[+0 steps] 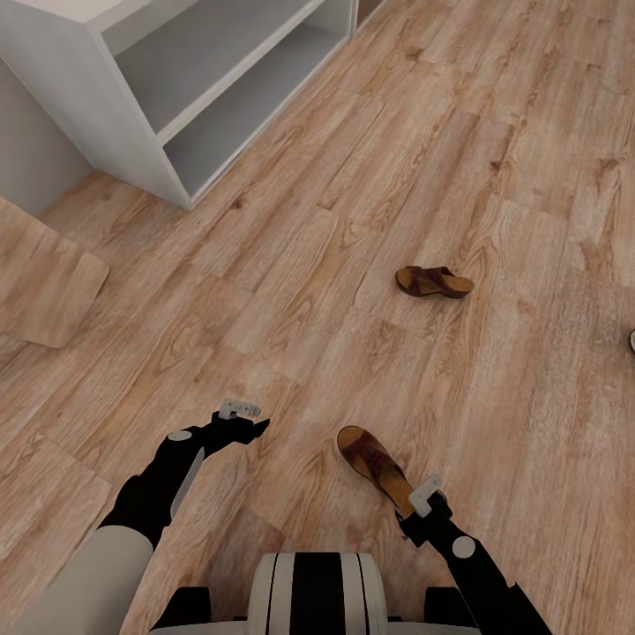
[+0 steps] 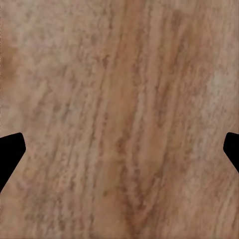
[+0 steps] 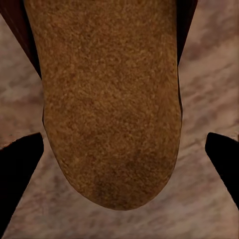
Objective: Pick up the two gym shoes and the two sandals from the corridor floor and place them onto the hallstand (shoe rack) in the corridor, making sure they are on the rack and not on the floor. Arrange them so the two gym shoes are next to each other and the two sandals are next to each other.
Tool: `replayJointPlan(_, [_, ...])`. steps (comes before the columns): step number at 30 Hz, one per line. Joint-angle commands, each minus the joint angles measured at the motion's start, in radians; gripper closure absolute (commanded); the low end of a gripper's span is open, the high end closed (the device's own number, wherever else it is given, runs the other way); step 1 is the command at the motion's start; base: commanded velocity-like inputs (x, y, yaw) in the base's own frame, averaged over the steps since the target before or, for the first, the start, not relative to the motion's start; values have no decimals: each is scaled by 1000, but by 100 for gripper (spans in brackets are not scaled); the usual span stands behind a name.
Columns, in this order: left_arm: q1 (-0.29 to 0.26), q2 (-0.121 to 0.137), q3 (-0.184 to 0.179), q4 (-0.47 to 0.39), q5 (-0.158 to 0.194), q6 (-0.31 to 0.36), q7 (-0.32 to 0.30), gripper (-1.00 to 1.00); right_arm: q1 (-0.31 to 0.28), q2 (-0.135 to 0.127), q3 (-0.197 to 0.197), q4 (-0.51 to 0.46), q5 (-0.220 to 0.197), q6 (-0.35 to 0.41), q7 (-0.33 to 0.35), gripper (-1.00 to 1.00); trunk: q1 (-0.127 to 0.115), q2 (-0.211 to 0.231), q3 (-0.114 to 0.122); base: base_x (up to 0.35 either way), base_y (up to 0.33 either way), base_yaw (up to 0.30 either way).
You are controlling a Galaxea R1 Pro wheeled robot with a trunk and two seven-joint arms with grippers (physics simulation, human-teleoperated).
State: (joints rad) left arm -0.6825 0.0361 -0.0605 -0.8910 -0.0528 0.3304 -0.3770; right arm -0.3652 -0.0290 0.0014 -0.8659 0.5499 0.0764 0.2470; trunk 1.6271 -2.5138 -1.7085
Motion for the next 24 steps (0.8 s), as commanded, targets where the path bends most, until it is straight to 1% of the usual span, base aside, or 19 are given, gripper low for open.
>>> replayJointPlan(1, [0, 0, -1, -2, -5, 4, -3, -100, 0, 0, 0, -2, 7, 5, 5, 100, 0, 0, -1, 1, 0, 0])
replayJointPlan(24, [0, 1, -1, 0, -6, 4, -3, -100, 0, 0, 0, -1, 7, 5, 5, 100, 0, 0, -1, 0, 0, 0])
